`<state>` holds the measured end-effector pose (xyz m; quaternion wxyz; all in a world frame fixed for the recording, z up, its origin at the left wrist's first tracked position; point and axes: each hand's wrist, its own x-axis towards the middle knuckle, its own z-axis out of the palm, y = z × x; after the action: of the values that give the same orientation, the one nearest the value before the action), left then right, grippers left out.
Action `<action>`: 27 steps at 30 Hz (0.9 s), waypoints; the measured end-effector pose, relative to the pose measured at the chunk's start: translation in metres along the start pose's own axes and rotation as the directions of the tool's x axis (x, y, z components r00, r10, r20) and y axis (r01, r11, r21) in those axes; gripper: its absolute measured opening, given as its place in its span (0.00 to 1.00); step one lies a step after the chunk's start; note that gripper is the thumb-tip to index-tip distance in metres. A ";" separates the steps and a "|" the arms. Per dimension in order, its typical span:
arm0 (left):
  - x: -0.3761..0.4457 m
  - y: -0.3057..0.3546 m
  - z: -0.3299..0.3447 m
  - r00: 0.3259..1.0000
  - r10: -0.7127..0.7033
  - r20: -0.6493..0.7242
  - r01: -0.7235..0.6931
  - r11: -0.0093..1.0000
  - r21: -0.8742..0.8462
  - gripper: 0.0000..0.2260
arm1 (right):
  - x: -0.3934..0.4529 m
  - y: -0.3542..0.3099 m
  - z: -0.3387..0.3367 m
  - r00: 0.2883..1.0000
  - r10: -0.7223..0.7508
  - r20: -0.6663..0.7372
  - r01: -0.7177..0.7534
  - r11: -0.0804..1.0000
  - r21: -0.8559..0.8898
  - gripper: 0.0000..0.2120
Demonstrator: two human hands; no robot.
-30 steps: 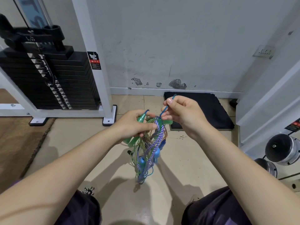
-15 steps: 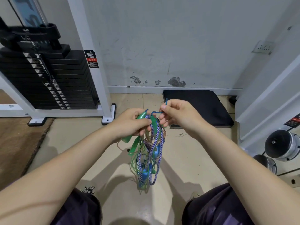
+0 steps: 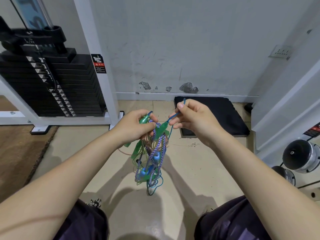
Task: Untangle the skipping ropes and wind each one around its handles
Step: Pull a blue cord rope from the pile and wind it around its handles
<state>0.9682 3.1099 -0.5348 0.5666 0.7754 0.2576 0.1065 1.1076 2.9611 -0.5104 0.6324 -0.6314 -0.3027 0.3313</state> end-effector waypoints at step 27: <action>-0.011 0.011 -0.002 0.925 0.091 0.368 -0.024 0.983 -0.182 0.11 | 0.002 0.008 0.006 0.978 -0.113 -0.177 0.009 0.864 -0.503 0.17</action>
<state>0.9611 3.1034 -0.5224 0.6675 0.7362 0.1115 -0.0047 1.1036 2.9664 -0.5185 0.4852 -0.7935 -0.3326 0.1561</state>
